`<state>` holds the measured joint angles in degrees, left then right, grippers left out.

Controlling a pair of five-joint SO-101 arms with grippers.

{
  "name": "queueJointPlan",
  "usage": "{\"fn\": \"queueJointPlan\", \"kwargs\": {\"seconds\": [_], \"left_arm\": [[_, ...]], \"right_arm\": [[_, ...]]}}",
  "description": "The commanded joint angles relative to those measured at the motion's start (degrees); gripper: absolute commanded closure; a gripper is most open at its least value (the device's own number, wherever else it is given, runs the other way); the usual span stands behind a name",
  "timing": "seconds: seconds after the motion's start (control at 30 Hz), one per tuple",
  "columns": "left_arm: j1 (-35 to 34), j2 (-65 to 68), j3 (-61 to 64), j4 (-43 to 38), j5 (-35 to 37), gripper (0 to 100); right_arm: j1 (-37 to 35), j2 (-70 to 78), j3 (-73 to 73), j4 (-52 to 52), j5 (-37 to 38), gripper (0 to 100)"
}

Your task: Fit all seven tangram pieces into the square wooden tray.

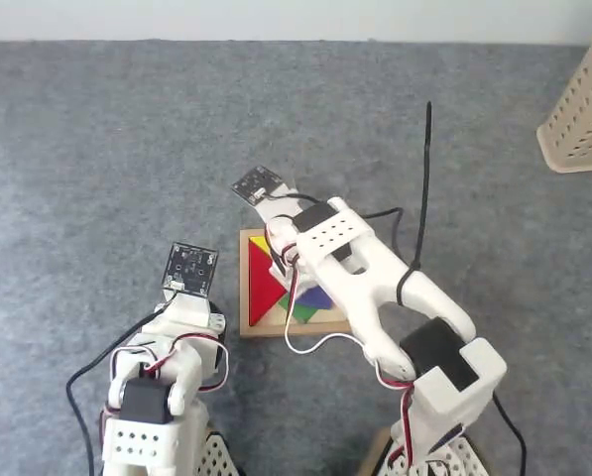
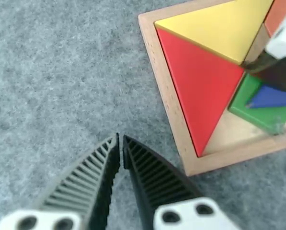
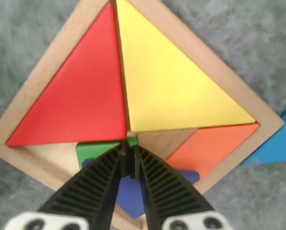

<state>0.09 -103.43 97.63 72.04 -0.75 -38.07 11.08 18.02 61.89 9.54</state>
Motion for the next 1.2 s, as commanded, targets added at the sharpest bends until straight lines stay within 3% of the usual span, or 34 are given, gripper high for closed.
{"fn": "queueJointPlan", "kwargs": {"seconds": [0.0,0.4,0.77,1.17], "left_arm": [[-0.4,-1.2,-1.1,0.4,0.4,99],[-0.4,-1.2,-1.1,0.4,0.4,99],[-0.4,-1.2,-1.1,0.4,0.4,99],[-0.4,-1.2,-1.1,0.4,0.4,99]], "right_arm": [[2.9,-0.9,-2.5,1.5,1.4,99.1],[3.7,-10.5,7.4,-0.7,7.5,99.1],[6.5,-19.2,11.5,-1.0,7.6,99.1],[4.9,-8.3,11.7,-0.6,10.9,99.1]]}}
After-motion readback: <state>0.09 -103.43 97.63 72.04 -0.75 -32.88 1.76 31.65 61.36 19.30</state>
